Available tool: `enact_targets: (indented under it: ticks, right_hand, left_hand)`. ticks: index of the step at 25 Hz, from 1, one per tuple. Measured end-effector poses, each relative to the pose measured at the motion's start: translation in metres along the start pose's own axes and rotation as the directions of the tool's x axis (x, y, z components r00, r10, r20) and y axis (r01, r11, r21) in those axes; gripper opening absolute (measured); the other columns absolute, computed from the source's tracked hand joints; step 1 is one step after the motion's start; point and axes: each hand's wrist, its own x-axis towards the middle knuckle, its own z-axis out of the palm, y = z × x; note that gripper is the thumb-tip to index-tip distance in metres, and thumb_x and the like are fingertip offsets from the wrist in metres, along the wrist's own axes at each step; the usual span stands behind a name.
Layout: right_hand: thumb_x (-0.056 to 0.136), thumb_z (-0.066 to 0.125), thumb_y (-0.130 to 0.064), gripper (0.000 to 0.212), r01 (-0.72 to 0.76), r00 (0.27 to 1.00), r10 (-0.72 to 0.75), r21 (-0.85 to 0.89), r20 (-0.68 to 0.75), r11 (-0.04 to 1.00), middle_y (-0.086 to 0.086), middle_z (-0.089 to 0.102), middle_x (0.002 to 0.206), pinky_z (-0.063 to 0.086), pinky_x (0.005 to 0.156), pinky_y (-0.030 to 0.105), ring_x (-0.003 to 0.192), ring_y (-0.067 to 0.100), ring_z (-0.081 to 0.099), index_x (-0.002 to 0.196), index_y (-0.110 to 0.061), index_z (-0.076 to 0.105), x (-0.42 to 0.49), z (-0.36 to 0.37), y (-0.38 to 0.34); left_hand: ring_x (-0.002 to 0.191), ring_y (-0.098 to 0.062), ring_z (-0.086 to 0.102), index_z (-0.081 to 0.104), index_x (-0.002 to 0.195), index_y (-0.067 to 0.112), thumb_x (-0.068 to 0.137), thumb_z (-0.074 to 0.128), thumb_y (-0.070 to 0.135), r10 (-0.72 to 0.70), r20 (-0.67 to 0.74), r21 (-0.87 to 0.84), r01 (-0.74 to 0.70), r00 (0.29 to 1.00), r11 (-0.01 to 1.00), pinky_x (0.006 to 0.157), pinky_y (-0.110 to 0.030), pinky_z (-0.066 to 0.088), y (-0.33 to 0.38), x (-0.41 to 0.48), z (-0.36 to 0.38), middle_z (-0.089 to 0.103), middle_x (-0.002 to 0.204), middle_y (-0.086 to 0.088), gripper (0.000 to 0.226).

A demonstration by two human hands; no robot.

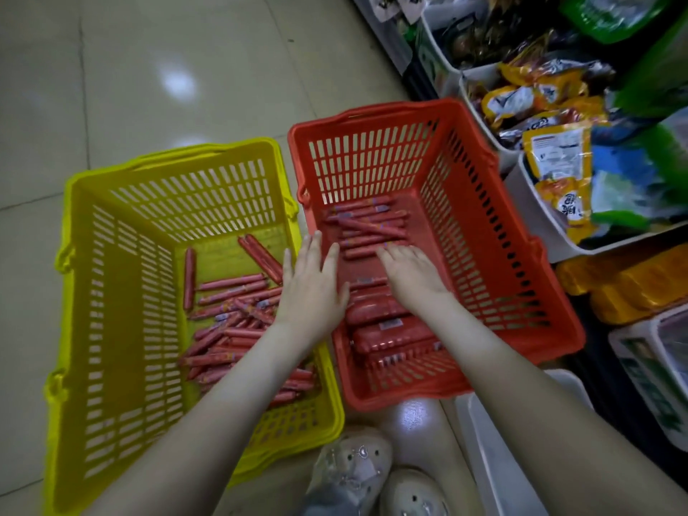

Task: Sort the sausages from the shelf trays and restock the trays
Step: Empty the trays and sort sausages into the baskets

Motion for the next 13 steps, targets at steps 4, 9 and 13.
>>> enact_targets:
  ticks: [4,9,13]
  right_hand:
    - [0.094,0.041,-0.014,0.05,-0.082,0.988,0.102,0.167,-0.115,0.983,0.009,0.044,0.143,0.022,0.11,0.032,0.132,0.026,0.038,0.143,-0.01,0.034,-0.038,-0.007,0.018]
    - [0.087,0.045,-0.021,0.038,-0.129,0.858,0.281,0.349,-0.429,0.928,0.009,0.065,0.114,0.038,0.096,0.034,0.107,0.028,0.059,0.118,-0.007,0.062,-0.165,-0.017,0.051]
    - [0.084,0.04,-0.023,0.04,-0.314,0.823,0.455,0.395,-0.341,0.863,0.007,0.066,0.11,0.036,0.094,0.029,0.102,0.026,0.061,0.113,-0.007,0.062,-0.297,0.011,0.065]
  left_hand:
    - [0.144,-0.034,0.019,0.036,0.144,0.006,0.09,0.052,0.028,0.024,-0.055,0.024,-0.022,0.998,0.999,0.115,-0.054,0.006,0.026,-0.007,0.004,0.026,0.153,-0.02,0.061]
    - [0.122,-0.037,0.053,0.059,0.123,0.002,0.078,0.039,0.03,0.347,-0.126,0.015,-0.348,0.929,0.938,0.103,-0.053,0.037,0.118,-0.051,0.017,0.056,0.129,-0.024,0.057]
    - [0.114,-0.034,0.058,0.061,0.12,0.0,0.078,0.042,0.027,0.662,-0.019,0.002,-0.662,0.749,0.75,0.1,-0.043,0.044,0.207,-0.117,0.045,0.06,0.124,-0.021,0.053]
